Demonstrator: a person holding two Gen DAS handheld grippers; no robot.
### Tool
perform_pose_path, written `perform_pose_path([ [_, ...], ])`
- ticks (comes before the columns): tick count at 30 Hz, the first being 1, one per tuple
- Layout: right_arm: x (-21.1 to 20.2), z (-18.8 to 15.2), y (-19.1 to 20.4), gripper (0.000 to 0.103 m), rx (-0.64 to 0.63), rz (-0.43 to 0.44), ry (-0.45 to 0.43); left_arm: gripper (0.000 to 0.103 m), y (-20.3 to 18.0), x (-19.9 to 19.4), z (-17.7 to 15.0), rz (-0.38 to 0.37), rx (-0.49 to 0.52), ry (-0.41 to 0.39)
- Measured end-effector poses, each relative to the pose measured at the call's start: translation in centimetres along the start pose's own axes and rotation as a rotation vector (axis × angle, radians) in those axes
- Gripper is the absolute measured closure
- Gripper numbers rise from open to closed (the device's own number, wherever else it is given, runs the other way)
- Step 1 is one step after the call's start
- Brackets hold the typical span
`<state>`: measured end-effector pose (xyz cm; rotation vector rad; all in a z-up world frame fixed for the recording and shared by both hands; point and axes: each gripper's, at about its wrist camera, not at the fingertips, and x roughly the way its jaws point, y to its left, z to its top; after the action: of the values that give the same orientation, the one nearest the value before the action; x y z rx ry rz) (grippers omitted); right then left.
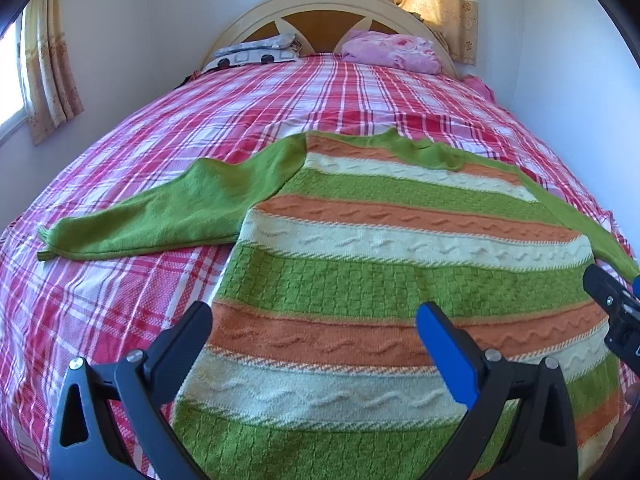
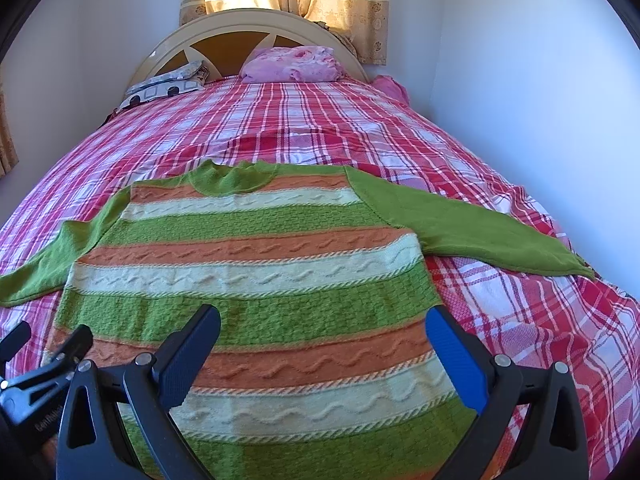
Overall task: Fold small clothes
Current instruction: 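Grasp the green sleeve cuff with the right gripper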
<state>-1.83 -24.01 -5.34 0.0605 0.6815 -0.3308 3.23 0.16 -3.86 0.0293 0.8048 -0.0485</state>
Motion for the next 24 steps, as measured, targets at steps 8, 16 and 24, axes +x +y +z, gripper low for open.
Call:
perform_pose_path([
  [8,1.1,1.3,-7.7,0.015,0.063,-0.082,-0.034,0.0,2.5,2.1,2.2,0.008,-0.068,-0.053],
  [16,3.1,3.2,-24.4,0.039,0.36,-0.207,-0.006,0.002,2.7,5.8,1.9,0.02,-0.087,-0.024],
  [24,5.6,-0.3,-39.0,0.058,0.814,-0.225,0.072,0.0,3.6,7.3,1.3,-0.047,-0.142,0.071],
])
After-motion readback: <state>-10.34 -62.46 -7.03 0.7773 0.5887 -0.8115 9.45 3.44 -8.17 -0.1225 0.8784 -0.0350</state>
